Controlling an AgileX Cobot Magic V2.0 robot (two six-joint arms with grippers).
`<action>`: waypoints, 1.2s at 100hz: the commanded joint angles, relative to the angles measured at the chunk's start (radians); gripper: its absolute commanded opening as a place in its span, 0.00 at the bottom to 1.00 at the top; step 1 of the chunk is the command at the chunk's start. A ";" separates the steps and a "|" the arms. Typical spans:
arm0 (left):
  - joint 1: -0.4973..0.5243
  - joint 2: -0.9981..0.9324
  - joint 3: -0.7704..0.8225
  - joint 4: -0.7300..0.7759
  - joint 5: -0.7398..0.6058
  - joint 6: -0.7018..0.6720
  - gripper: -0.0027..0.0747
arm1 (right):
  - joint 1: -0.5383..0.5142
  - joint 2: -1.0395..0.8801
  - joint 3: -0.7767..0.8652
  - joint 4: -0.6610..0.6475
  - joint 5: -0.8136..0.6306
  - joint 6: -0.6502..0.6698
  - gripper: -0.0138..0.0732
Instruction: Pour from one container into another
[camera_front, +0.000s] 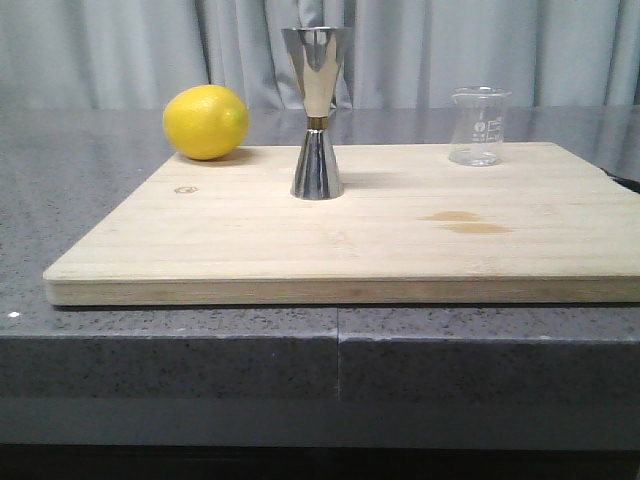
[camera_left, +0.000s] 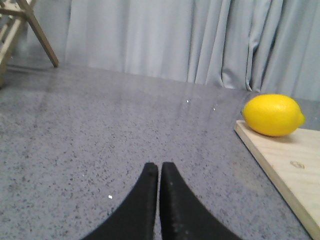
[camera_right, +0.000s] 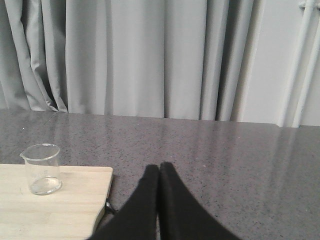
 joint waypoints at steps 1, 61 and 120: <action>0.011 -0.024 0.023 -0.012 -0.083 0.011 0.01 | -0.005 0.005 -0.026 -0.008 -0.039 0.003 0.08; 0.011 -0.024 0.022 -0.024 -0.056 0.022 0.01 | -0.005 0.005 -0.026 -0.008 -0.039 0.003 0.08; 0.011 -0.024 0.022 -0.024 -0.056 0.022 0.01 | -0.005 0.005 -0.026 -0.008 -0.039 0.003 0.08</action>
